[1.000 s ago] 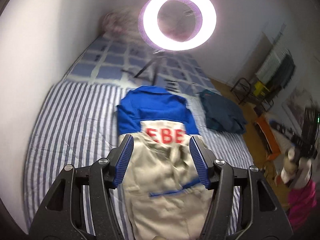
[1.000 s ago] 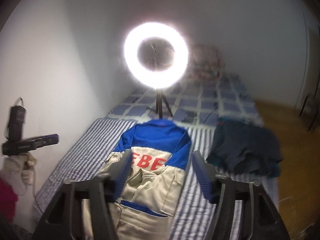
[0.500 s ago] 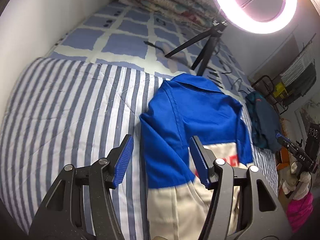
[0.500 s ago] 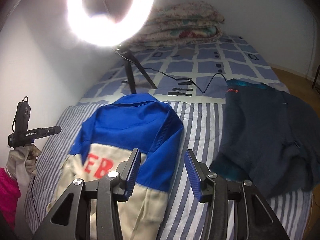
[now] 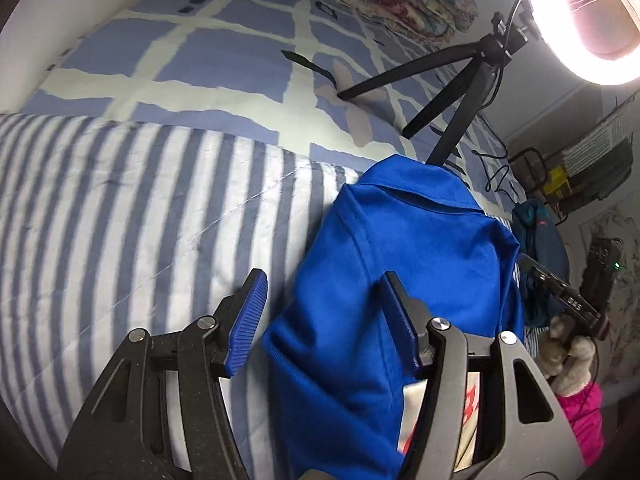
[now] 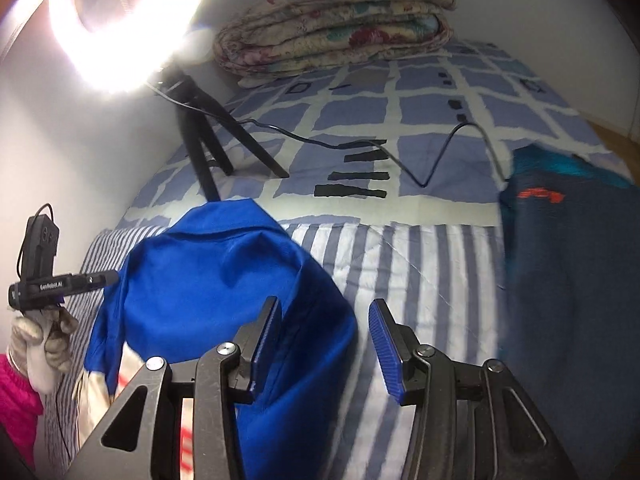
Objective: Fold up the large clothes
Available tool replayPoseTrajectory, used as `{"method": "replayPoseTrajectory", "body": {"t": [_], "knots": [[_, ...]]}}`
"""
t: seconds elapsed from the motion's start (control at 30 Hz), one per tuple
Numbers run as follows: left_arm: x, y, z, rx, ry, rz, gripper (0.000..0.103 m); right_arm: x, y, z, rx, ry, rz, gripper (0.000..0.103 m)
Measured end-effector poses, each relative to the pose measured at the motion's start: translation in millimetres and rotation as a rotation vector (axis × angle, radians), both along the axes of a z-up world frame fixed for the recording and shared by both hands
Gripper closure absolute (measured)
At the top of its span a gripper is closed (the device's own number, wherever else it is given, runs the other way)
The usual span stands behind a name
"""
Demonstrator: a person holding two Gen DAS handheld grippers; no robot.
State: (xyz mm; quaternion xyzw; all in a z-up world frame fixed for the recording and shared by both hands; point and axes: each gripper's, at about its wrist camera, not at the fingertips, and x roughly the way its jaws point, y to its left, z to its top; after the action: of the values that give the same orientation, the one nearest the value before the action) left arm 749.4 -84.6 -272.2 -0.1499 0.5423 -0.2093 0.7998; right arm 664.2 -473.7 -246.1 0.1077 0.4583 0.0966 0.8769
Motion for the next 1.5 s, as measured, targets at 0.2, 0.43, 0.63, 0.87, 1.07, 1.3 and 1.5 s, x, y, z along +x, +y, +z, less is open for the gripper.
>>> {"method": "replayPoseTrajectory", "body": {"t": [0.2, 0.43, 0.63, 0.87, 1.07, 1.3, 1.5], "knots": [[10, -27, -11, 0.032, -0.016, -0.056, 0.060, 25, 12, -25, 0.056, 0.047, 0.029, 0.065], [0, -42, 5, 0.055, -0.113, -0.063, 0.101, 22, 28, -13, 0.027, 0.003, 0.036, 0.100], [-27, -35, 36, -0.001, -0.190, -0.043, 0.102, -4, 27, 23, 0.013, -0.070, 0.026, 0.101], [-80, -32, 88, -0.048, -0.279, -0.063, 0.102, -50, 44, 79, -0.003, -0.156, 0.037, 0.101], [-150, -32, 135, -0.039, -0.352, -0.092, 0.103, -113, 67, 126, -0.042, -0.215, 0.051, 0.101], [-258, -19, 181, -0.035, -0.412, -0.112, 0.103, -218, 92, 162, -0.071, -0.249, 0.058, 0.101], [-338, -6, 183, -0.008, -0.432, -0.134, 0.103, -308, 111, 156, -0.077, -0.219, 0.091, 0.101]]}}
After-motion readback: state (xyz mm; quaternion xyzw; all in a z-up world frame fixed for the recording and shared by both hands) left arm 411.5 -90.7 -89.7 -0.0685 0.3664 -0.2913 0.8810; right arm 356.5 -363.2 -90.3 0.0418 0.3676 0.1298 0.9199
